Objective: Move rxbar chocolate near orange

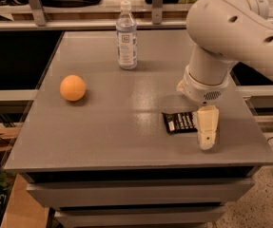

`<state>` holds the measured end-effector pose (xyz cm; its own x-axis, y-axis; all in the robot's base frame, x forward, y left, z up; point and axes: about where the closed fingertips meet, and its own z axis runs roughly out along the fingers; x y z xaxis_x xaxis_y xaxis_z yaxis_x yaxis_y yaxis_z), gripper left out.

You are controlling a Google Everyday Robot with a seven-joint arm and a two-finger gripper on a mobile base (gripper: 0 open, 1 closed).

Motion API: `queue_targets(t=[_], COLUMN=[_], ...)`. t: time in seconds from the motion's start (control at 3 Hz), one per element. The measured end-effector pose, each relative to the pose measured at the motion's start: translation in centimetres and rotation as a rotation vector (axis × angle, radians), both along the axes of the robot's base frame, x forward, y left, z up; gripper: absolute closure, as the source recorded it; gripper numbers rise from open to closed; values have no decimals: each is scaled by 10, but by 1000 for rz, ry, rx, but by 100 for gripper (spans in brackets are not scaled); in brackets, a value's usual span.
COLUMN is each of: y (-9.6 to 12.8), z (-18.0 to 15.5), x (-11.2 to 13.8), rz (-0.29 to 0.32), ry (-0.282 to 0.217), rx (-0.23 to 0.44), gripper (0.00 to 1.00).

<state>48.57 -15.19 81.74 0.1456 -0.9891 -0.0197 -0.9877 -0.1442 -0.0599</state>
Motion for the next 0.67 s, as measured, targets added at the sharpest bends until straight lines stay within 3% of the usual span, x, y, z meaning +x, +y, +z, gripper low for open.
queue_targets(t=[0.67], y=[-11], z=[-8], x=[2], rz=[-32], ry=[5], rx=[-28], gripper=[40])
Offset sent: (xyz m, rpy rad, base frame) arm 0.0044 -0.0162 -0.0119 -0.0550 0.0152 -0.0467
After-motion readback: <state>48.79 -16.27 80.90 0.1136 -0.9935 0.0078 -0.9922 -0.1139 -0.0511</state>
